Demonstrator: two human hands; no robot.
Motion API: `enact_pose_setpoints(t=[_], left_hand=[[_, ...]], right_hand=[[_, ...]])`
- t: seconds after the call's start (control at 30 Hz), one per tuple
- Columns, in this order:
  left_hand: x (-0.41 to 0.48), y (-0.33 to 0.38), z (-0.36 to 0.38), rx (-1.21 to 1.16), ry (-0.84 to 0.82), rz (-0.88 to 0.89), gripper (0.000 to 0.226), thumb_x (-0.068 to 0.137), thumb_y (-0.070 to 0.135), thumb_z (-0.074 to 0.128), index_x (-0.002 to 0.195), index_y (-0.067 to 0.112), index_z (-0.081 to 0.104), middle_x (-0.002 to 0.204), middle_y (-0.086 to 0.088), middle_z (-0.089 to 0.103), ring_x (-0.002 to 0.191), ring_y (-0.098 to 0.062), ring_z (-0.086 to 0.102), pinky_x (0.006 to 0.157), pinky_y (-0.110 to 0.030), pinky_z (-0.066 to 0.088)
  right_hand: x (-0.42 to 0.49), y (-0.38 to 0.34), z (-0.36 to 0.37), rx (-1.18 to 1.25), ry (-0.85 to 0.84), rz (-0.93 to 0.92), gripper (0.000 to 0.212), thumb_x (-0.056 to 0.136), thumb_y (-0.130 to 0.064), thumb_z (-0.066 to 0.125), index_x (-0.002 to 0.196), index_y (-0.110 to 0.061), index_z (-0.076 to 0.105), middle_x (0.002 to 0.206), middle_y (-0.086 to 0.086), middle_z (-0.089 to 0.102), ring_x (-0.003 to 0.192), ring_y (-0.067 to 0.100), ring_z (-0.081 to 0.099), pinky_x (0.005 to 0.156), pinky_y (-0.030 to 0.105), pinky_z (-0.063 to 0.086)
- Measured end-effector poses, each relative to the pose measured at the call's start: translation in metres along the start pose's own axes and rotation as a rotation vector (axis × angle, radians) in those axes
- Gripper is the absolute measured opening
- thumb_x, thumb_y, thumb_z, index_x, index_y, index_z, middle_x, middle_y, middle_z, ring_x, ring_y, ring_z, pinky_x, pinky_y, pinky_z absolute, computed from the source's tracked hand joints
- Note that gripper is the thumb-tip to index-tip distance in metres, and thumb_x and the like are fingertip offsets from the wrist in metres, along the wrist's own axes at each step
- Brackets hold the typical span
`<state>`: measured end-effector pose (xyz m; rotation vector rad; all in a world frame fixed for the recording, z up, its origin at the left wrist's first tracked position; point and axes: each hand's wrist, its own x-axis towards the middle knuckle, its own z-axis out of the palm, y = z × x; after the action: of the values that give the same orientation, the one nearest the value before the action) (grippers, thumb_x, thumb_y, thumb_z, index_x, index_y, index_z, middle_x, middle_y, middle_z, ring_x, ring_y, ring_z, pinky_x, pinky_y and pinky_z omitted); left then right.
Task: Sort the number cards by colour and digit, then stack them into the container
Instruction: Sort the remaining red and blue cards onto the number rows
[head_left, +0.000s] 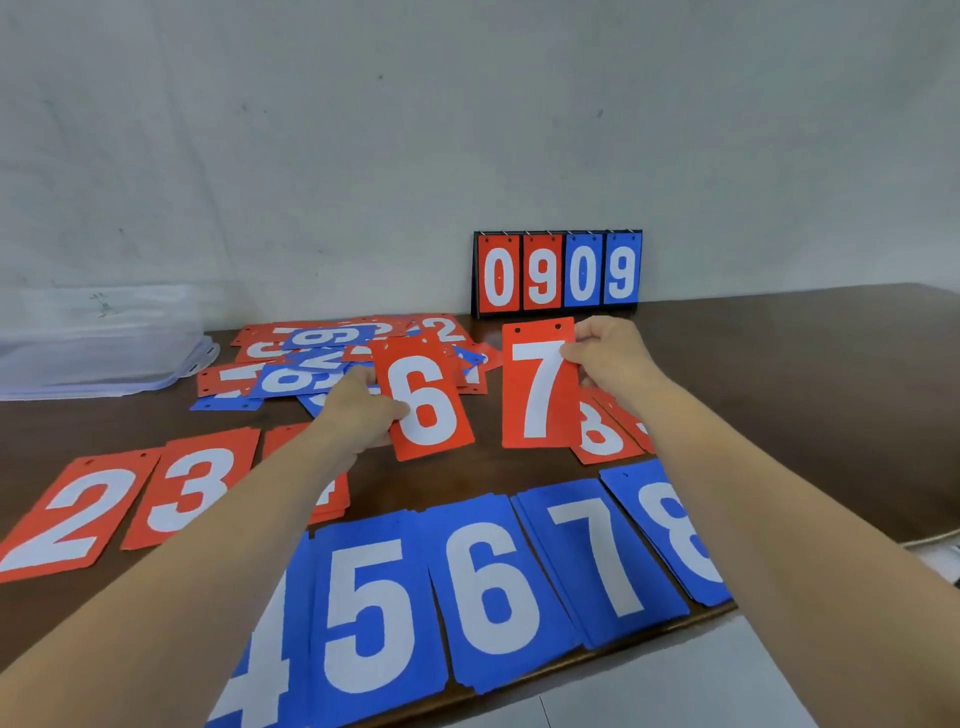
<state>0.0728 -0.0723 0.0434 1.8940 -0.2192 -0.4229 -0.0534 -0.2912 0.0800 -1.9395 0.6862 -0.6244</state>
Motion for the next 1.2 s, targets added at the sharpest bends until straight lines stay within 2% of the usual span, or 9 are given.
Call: enact_pose_setpoints(t=[0.07, 0.13, 0.2, 0.27, 0.3, 0.47, 0.63, 0.87, 1.2], left_hand=[[0.003, 0.000, 0.006, 0.047, 0.009, -0.012, 0.058, 0.089, 0.011, 0.066, 0.140, 0.017, 0.039, 0.139, -0.011, 0.051, 0.121, -0.030, 0.057, 0.091, -0.047, 0.055], [0.005, -0.002, 0.013, 0.106, 0.020, -0.018, 0.060, 0.090, 0.012, 0.066, 0.142, 0.016, 0.037, 0.142, -0.011, 0.048, 0.123, -0.030, 0.055, 0.094, -0.047, 0.053], [0.006, -0.006, 0.022, 0.234, 0.042, 0.000, 0.064, 0.090, 0.013, 0.066, 0.146, 0.015, 0.033, 0.146, -0.010, 0.045, 0.127, -0.029, 0.052, 0.097, -0.040, 0.051], [0.005, -0.009, 0.029, 0.430, 0.080, 0.034, 0.066, 0.091, 0.014, 0.066, 0.148, 0.014, 0.032, 0.147, -0.009, 0.044, 0.126, -0.027, 0.052, 0.087, -0.031, 0.049], [0.004, -0.011, 0.032, 0.502, 0.099, 0.049, 0.066, 0.091, 0.015, 0.066, 0.148, 0.014, 0.032, 0.144, -0.009, 0.047, 0.123, -0.026, 0.054, 0.085, -0.030, 0.050], [0.000, -0.016, 0.039, 0.683, 0.140, 0.067, 0.070, 0.090, 0.021, 0.066, 0.150, 0.015, 0.030, 0.140, -0.008, 0.051, 0.123, -0.025, 0.054, 0.098, -0.038, 0.051], [-0.009, -0.016, 0.040, 0.706, 0.140, 0.083, 0.068, 0.092, 0.023, 0.065, 0.149, 0.014, 0.030, 0.144, -0.007, 0.047, 0.127, -0.024, 0.051, 0.099, -0.035, 0.048], [-0.018, -0.020, 0.042, 0.666, 0.151, 0.088, 0.062, 0.092, 0.025, 0.064, 0.146, 0.015, 0.035, 0.128, -0.009, 0.059, 0.114, -0.024, 0.060, 0.095, -0.035, 0.053], [-0.023, -0.020, 0.041, 0.658, 0.157, 0.099, 0.062, 0.092, 0.026, 0.064, 0.147, 0.017, 0.035, 0.130, -0.007, 0.058, 0.114, -0.021, 0.059, 0.092, -0.031, 0.053]], right_hand=[[0.012, 0.005, 0.008, -0.053, -0.068, 0.019, 0.005, 0.095, -0.014, 0.059, 0.100, -0.014, 0.059, 0.098, 0.003, 0.067, 0.084, 0.014, 0.064, 0.059, 0.021, 0.047], [0.022, 0.013, 0.016, -0.116, -0.126, 0.017, 0.005, 0.094, -0.015, 0.060, 0.099, -0.015, 0.060, 0.096, 0.002, 0.066, 0.080, 0.012, 0.064, 0.060, 0.021, 0.048], [0.030, 0.022, 0.022, -0.156, -0.166, 0.004, 0.002, 0.094, -0.014, 0.061, 0.092, -0.016, 0.060, 0.096, 0.003, 0.068, 0.082, 0.015, 0.066, 0.068, 0.026, 0.055], [0.036, 0.031, 0.026, -0.214, -0.195, -0.021, 0.007, 0.093, -0.015, 0.062, 0.086, -0.017, 0.060, 0.097, 0.004, 0.069, 0.087, 0.019, 0.068, 0.079, 0.035, 0.058], [0.038, 0.036, 0.027, -0.247, -0.206, -0.034, 0.009, 0.093, -0.016, 0.063, 0.085, -0.017, 0.060, 0.096, 0.004, 0.069, 0.087, 0.019, 0.068, 0.081, 0.037, 0.058], [0.047, 0.050, 0.032, -0.351, -0.252, -0.103, 0.009, 0.092, -0.021, 0.064, 0.085, -0.019, 0.060, 0.099, 0.002, 0.068, 0.091, 0.018, 0.067, 0.084, 0.040, 0.057], [0.047, 0.052, 0.032, -0.384, -0.269, -0.155, 0.013, 0.092, -0.021, 0.063, 0.081, -0.021, 0.057, 0.099, 0.002, 0.068, 0.092, 0.018, 0.066, 0.083, 0.039, 0.057], [0.046, 0.054, 0.034, -0.434, -0.276, -0.227, 0.024, 0.093, -0.019, 0.062, 0.071, -0.025, 0.054, 0.082, -0.006, 0.061, 0.079, 0.013, 0.062, 0.072, 0.029, 0.054], [0.043, 0.049, 0.030, -0.436, -0.258, -0.213, 0.012, 0.093, -0.024, 0.063, 0.082, -0.022, 0.057, 0.092, -0.003, 0.063, 0.085, 0.016, 0.064, 0.079, 0.035, 0.057]])
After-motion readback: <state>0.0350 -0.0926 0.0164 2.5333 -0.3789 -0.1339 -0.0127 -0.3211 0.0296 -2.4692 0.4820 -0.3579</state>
